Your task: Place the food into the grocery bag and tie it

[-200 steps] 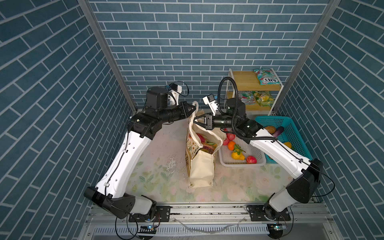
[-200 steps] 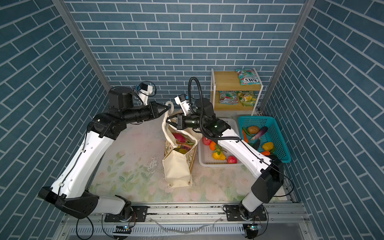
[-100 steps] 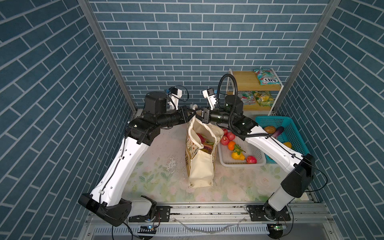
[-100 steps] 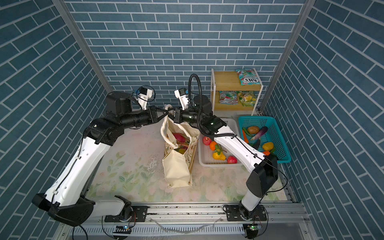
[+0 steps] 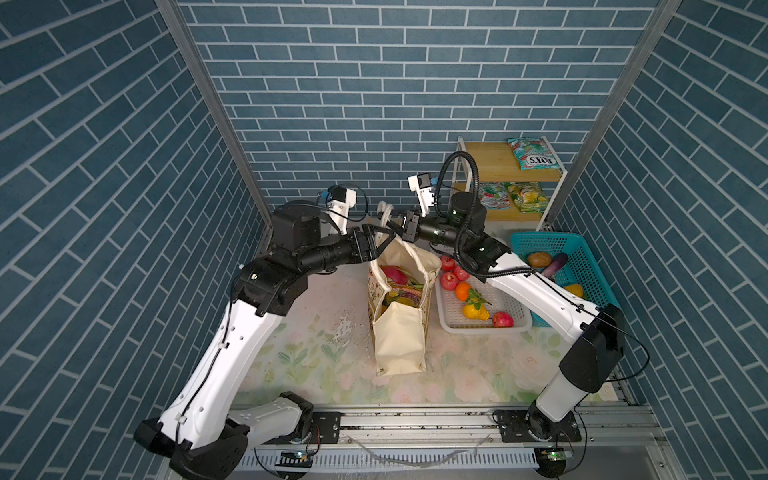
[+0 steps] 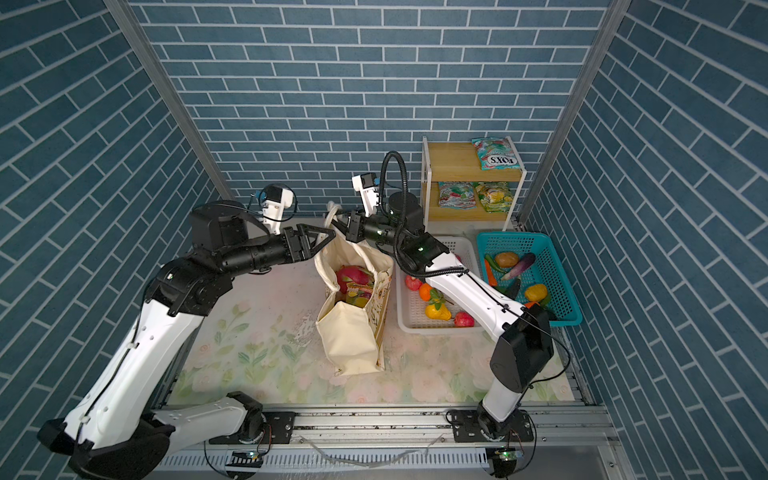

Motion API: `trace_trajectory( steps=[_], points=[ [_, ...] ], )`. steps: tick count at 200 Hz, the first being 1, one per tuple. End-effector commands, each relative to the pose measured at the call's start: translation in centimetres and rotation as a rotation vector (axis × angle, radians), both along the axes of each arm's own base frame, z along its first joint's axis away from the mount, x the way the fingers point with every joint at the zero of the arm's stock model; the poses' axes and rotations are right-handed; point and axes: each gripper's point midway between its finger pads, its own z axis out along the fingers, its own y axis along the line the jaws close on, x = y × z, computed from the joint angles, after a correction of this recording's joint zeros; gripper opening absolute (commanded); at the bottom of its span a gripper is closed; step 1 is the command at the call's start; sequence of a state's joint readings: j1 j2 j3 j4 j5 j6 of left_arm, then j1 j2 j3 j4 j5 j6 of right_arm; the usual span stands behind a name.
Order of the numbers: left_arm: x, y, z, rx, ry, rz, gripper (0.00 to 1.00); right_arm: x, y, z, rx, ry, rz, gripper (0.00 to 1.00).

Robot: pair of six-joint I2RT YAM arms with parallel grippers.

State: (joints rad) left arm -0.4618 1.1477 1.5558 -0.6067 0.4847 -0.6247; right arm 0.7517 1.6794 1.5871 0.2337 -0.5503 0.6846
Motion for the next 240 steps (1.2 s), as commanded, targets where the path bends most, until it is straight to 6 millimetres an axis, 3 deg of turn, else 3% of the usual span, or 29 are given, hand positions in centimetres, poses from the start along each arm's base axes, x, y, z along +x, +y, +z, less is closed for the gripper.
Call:
trace_trajectory(
  steps=[1, 33, 59, 102, 166, 240],
  points=[
    [-0.3, 1.7, 0.9, -0.009, -0.054, 0.069, 0.69, -1.3, -1.9, 5.3, 0.116, -0.111, -0.026, 0.00],
    [0.2, 4.5, 1.1, -0.055, -0.055, 0.181, 0.69, -1.6, -2.1, 5.0, 0.112, -0.113, -0.022, 0.00],
    [1.9, 5.5, -0.4, -0.097, 0.008, 0.202, 0.53, -2.1, -2.2, 4.7, 0.098, -0.102, -0.004, 0.00],
    [4.4, 3.3, -2.3, -0.177, 0.075, 0.115, 0.41, -2.7, -1.6, 2.3, 0.035, -0.043, 0.049, 0.00],
    [6.0, 1.9, -2.2, -0.282, 0.090, 0.063, 0.47, -3.7, -1.1, -1.9, -0.053, 0.018, 0.093, 0.00],
    [6.4, 0.0, -3.6, -0.296, 0.145, 0.007, 0.49, -4.7, -0.7, -2.7, -0.087, 0.012, 0.140, 0.00]
  ],
)
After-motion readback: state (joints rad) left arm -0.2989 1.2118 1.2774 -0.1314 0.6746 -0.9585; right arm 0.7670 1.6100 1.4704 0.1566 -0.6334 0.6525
